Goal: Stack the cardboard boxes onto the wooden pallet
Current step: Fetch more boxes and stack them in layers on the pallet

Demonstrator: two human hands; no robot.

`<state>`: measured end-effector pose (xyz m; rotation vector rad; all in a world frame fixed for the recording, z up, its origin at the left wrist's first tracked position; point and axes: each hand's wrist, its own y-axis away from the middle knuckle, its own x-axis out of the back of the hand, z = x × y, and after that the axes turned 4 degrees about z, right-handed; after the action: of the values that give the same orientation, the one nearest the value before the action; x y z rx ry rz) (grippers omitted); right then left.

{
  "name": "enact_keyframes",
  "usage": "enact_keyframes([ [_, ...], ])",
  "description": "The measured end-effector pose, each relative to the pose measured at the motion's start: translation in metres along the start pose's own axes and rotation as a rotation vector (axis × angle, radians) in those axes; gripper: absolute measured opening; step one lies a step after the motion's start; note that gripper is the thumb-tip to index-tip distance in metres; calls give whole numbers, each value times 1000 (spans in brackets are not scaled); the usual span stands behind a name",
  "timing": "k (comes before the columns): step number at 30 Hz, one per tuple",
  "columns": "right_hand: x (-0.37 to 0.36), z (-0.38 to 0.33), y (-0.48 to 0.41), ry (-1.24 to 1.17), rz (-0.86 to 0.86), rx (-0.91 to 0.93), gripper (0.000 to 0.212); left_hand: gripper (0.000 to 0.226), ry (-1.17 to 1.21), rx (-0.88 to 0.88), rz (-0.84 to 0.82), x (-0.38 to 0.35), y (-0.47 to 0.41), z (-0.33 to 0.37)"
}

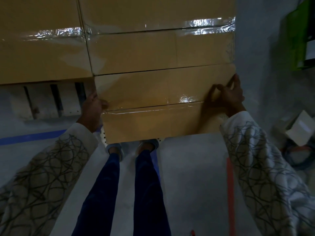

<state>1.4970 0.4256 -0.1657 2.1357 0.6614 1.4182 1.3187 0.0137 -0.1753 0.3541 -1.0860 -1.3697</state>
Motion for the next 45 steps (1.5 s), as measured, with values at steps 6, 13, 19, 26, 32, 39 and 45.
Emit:
enact_keyframes([
  [6,-1,-1,-5,16,-22,-11,95,80,-23,-28,-54,-7,-6,-13],
  [13,-1,-1,-8,101,-36,6,95,92,-18,-11,-45,-11,-13,-19],
  [19,-11,-1,-4,165,-22,16,101,95,-48,7,-11,-10,-16,-17],
  [26,-29,-3,9,257,94,20,88,101,-100,-31,-18,-10,-17,-22],
  [32,-30,2,14,279,133,50,86,95,-114,-16,-28,-5,-20,-21],
  [39,-17,-6,11,247,58,-2,94,106,-139,-13,-24,-1,-35,-30],
  [45,-14,-7,8,261,6,-8,91,91,-176,-36,5,-8,-30,-34],
])
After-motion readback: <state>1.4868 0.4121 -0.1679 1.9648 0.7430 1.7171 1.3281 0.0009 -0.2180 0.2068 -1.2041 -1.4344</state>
